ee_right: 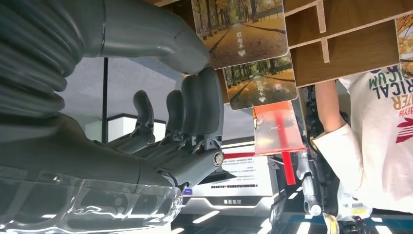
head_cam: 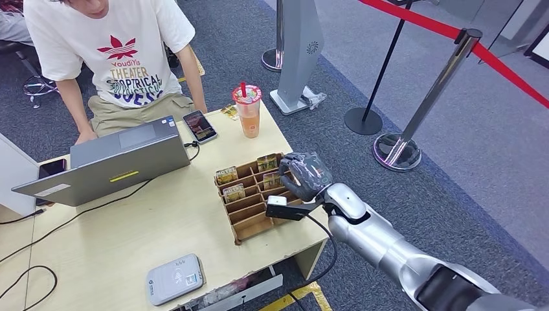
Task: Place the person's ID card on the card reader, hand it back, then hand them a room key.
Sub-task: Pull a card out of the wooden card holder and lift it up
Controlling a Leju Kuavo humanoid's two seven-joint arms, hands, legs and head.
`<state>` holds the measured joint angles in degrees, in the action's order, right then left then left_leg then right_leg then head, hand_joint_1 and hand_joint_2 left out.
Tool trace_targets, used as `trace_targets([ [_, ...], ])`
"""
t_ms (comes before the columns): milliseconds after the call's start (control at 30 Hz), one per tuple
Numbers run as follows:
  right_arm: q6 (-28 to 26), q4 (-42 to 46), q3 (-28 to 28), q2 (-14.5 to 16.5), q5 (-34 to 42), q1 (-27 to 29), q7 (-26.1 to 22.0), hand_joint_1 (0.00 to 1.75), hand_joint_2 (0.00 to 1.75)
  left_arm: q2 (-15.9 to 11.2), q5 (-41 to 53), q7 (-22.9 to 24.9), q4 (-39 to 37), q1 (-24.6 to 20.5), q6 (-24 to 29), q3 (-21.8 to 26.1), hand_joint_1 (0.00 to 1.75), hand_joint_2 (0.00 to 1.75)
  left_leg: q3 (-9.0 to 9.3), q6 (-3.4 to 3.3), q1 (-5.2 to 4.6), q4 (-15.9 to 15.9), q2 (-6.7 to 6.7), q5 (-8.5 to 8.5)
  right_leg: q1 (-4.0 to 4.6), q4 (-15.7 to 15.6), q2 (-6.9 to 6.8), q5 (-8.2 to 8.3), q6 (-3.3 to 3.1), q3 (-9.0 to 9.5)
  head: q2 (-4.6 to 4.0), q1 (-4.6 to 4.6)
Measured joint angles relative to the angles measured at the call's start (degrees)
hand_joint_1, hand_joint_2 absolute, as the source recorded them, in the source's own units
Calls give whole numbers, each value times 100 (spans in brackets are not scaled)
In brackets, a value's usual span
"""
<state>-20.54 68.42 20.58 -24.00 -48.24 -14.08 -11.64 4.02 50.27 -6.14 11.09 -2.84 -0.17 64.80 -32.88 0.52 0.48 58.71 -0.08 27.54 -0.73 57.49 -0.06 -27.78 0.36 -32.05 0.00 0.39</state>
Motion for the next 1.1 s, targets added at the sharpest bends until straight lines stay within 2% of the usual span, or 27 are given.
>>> trace_targets([
  [667, 56, -69, 90, 9, -22, -154, -10, 110, 175, 8, 10, 2, -13, -5, 15, 77, 0, 0, -1, 0, 0, 0, 0, 0, 0, 0, 0, 0, 0, 0, 0, 0],
  [867, 72, -78, 134, 40, -33, -174, 27, 102, 175, 11, 13, 7, -14, -12, 19, 77, 0, 0, -1, 0, 0, 0, 0, 0, 0, 0, 0, 0, 0, 0, 0, 0],
  [1100, 107, -137, 191, 90, -119, -250, 79, 101, 175, 14, 23, 39, -14, -41, 37, 77, 0, 0, -1, 0, 0, 0, -1, 0, 0, 0, -1, 0, 0, 0, 0, 0],
])
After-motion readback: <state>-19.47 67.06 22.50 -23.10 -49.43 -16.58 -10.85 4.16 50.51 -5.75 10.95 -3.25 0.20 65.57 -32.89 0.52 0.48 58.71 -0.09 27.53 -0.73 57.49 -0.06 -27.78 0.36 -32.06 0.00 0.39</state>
